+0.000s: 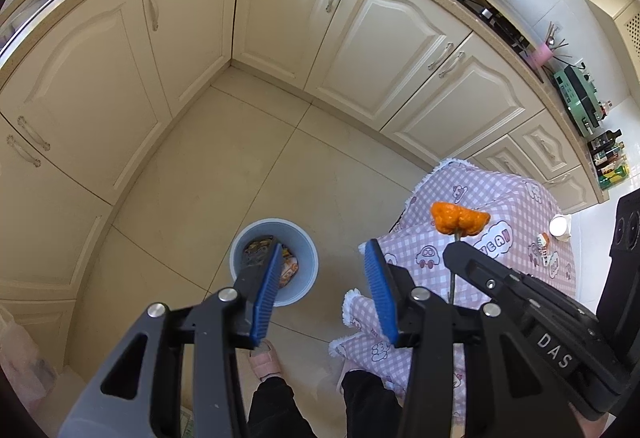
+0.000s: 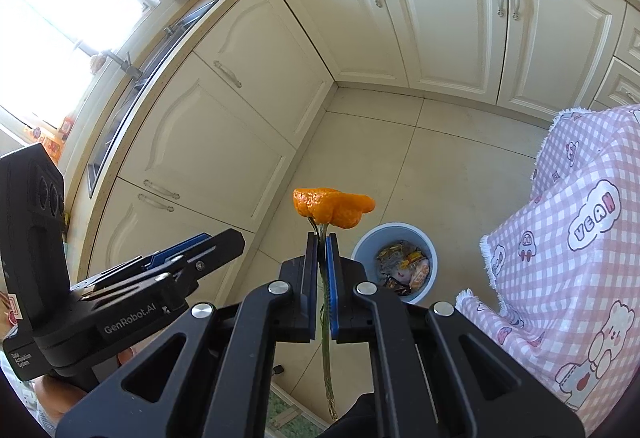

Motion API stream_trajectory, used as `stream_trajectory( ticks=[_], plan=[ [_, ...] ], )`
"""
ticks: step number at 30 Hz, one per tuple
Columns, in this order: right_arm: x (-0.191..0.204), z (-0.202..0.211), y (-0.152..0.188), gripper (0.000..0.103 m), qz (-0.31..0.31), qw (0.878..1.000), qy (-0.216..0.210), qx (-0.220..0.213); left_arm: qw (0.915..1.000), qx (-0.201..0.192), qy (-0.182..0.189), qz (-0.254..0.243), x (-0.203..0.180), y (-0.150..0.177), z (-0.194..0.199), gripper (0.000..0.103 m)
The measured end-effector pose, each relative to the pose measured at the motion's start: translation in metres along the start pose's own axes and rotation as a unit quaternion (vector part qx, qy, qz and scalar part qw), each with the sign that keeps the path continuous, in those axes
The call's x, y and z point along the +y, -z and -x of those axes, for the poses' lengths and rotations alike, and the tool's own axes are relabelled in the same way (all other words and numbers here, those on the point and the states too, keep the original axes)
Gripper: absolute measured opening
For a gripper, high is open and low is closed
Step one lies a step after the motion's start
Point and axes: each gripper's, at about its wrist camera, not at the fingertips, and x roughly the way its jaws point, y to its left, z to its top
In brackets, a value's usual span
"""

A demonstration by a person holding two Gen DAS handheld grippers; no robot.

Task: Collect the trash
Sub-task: 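Carry both items over the bin and open both tools, then turn both tools back toward the table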

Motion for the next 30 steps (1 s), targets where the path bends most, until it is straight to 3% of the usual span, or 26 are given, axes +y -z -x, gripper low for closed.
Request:
stream_trajectory(
  ticks=[9, 18, 25, 30],
  plan=[
    [0.013, -0.008, -0.005, 0.007, 0.007, 1.000, -0.005, 0.001, 0.9996, -0.007, -0.026, 0.009, 0.016, 0.000, 0.006, 0.050],
    [0.010, -0.008, -0.007, 0.013, 0.007, 1.000, -0.007, 0.003, 0.9994, -0.003, -0.033, 0.010, 0.015, 0.003, 0.006, 0.051],
    [-0.015, 0.005, -0.005, 0.013, -0.010, 1.000, -0.004, -0.001, 0.9995, 0.001, -0.032, -0.007, -0.010, 0.002, -0.001, 0.051],
    [-0.051, 0.024, -0.003, 0.013, -0.037, 0.999, 0.003, -0.012, 0.9991, 0.010, -0.027, -0.032, -0.051, 0.004, -0.015, 0.051]
  ],
)
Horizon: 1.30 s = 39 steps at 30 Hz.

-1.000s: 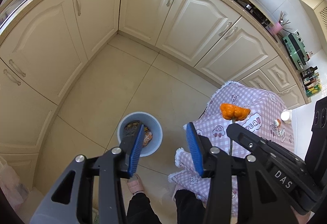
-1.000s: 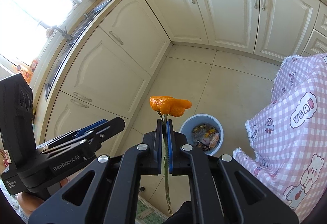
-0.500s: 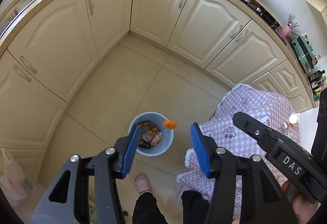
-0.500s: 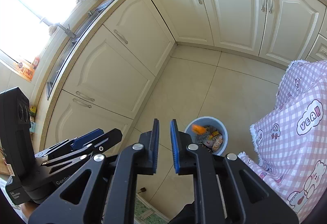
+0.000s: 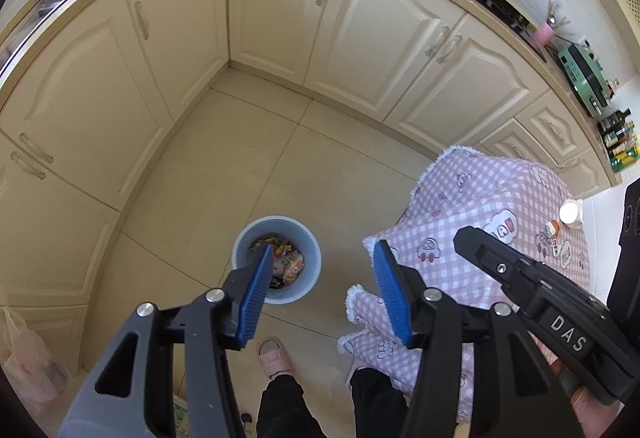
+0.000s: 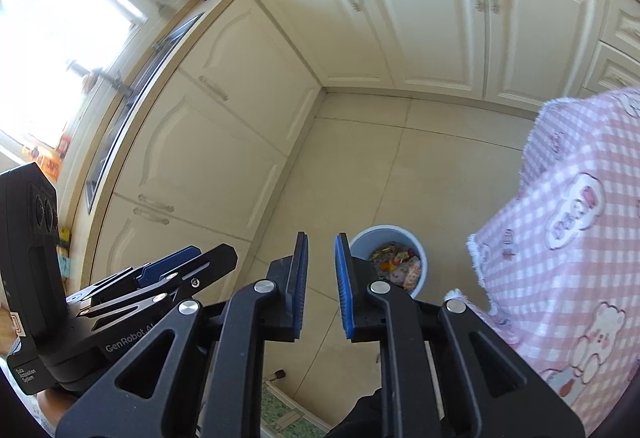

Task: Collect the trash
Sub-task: 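Turn both tools back toward the table, then grasp the white-red wrapper with the left tool while the right tool grasps the orange flower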

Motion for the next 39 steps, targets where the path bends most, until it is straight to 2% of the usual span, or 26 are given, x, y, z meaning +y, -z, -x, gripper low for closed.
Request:
stream_trajectory(
  ticks=[8, 14, 20, 24, 29, 38, 39],
  plan=[
    [-0.098, 0.047, -0.001, 0.014, -0.063, 0.997, 0.027, -0.024, 0.9970, 0.026, 0.021, -0.070, -0.112, 0.001, -0.033, 0.053],
    [-0.190, 0.098, 0.008, 0.015, -0.120, 0.990, 0.062, -0.048, 0.9883, 0.054, 0.052, -0.133, -0.228, 0.012, -0.069, 0.055],
    [-0.279, 0.145, 0.019, 0.015, -0.168, 0.978, 0.102, -0.064, 0.9790, 0.081, 0.083, -0.167, -0.333, 0.027, -0.108, 0.055],
    [-0.330, 0.166, 0.024, 0.016, -0.188, 0.972, 0.122, -0.066, 0.9759, 0.095, 0.097, -0.171, -0.385, 0.033, -0.135, 0.055],
    [-0.375, 0.177, 0.022, 0.017, -0.201, 0.968, 0.133, -0.064, 0.9747, 0.111, 0.100, -0.166, -0.427, 0.036, -0.166, 0.055],
    [-0.420, 0.173, 0.013, 0.020, -0.211, 0.968, 0.125, -0.054, 0.9776, 0.124, 0.082, -0.149, -0.456, 0.033, -0.207, 0.054],
    [-0.422, 0.171, 0.012, 0.020, -0.211, 0.968, 0.122, -0.053, 0.9779, 0.124, 0.079, -0.149, -0.457, 0.032, -0.209, 0.047]
  ],
)
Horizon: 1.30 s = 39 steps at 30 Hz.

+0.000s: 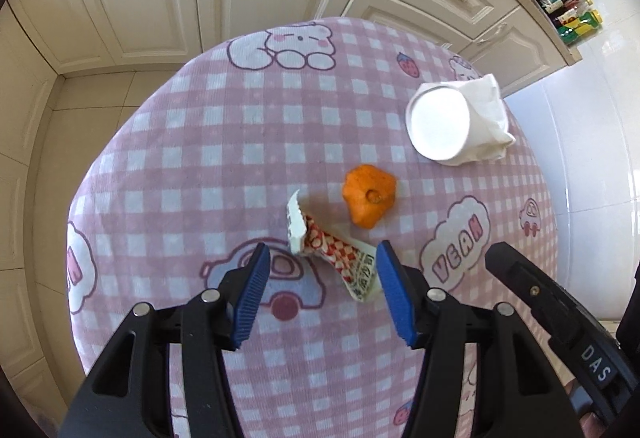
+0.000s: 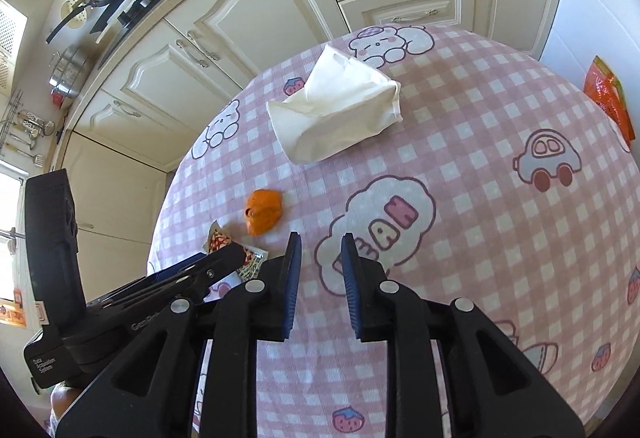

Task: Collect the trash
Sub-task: 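Grasp the white-red wrapper with the left tool while the right tool grasps the orange flower, then carry both items over the bin and open both tools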

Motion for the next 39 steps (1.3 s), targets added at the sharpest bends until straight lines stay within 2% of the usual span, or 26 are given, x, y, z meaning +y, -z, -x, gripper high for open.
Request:
stream_trajectory(
  ticks=[1, 2, 3, 6, 10, 15, 23, 24, 25, 31, 39],
  plan=[
    [-0.001, -0.002, -0.001, 0.021, 0.001, 1.000, -0.001, 0.001, 1.0000, 0.002, -0.001, -0.003, -0.001, -0.001, -0.002, 0.044],
    [0.000, -0.004, -0.002, 0.021, 0.001, 1.000, -0.001, 0.003, 0.9999, 0.004, -0.006, -0.008, -0.003, -0.002, -0.005, 0.031],
    [0.000, -0.006, -0.003, 0.022, 0.001, 1.000, -0.003, 0.005, 0.9998, 0.004, -0.011, -0.013, -0.005, -0.003, -0.007, 0.023],
    [0.003, -0.012, -0.006, 0.025, 0.005, 1.000, -0.006, 0.009, 0.9998, -0.006, -0.005, -0.017, -0.004, -0.003, -0.006, 0.018],
    [0.016, -0.024, -0.009, 0.031, 0.017, 1.000, -0.014, 0.017, 0.9995, -0.032, 0.000, -0.001, 0.012, -0.001, 0.011, 0.017],
    [0.037, -0.043, -0.011, 0.036, 0.038, 0.999, -0.021, 0.027, 0.9985, -0.046, -0.020, 0.023, 0.043, -0.002, 0.030, 0.017],
    [0.061, -0.073, -0.013, 0.041, 0.094, 0.995, 0.031, 0.024, 0.9964, -0.062, -0.022, 0.054, 0.083, 0.005, 0.049, 0.017],
    [0.063, -0.074, -0.012, 0.038, 0.100, 0.994, 0.037, 0.017, 0.9963, -0.063, -0.022, 0.055, 0.086, 0.006, 0.050, 0.017],
    [0.066, -0.075, -0.011, 0.031, 0.114, 0.992, 0.050, 0.013, 0.9962, -0.063, -0.021, 0.056, 0.088, 0.008, 0.051, 0.017],
    [0.075, -0.072, -0.001, 0.030, 0.120, 0.992, 0.048, 0.009, 0.9961, -0.067, -0.012, 0.057, 0.101, 0.016, 0.061, 0.017],
    [0.139, -0.054, 0.040, 0.030, 0.130, 0.992, 0.008, 0.006, 0.9950, -0.081, -0.009, 0.058, 0.140, 0.031, 0.097, 0.017]
  ],
)
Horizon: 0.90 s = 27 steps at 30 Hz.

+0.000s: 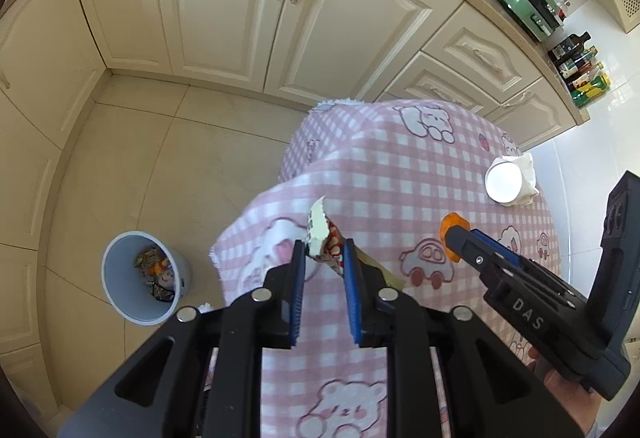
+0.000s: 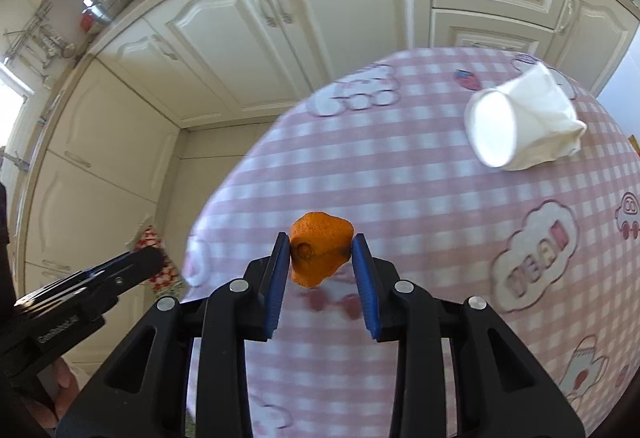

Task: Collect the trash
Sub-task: 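Carry both items over the bin and open both tools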

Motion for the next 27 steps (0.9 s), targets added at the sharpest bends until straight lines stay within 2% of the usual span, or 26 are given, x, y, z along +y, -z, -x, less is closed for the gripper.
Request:
stream_trajectory(
  ticks=[7, 17, 23, 27],
  plan=[
    [0.096, 0.001, 0.009, 0.030, 0.040, 0.998, -0.051, 0.005, 0.9994, -0.015, -0.023, 0.023, 0.075, 0.011, 0.049, 0.017],
    [0.234, -0.008, 0.034, 0.030, 0.106, 0.988, -0.108, 0.021, 0.9948, -0.040, -0.062, 0.071, 0.198, 0.036, 0.122, 0.017],
    [0.286, -0.012, 0.046, 0.030, 0.125, 0.984, -0.122, 0.023, 0.9921, -0.053, -0.069, 0.090, 0.248, 0.046, 0.153, 0.018],
    [0.312, -0.014, 0.050, 0.030, 0.135, 0.983, -0.123, 0.022, 0.9914, -0.059, -0.067, 0.096, 0.267, 0.049, 0.164, 0.018]
  ],
)
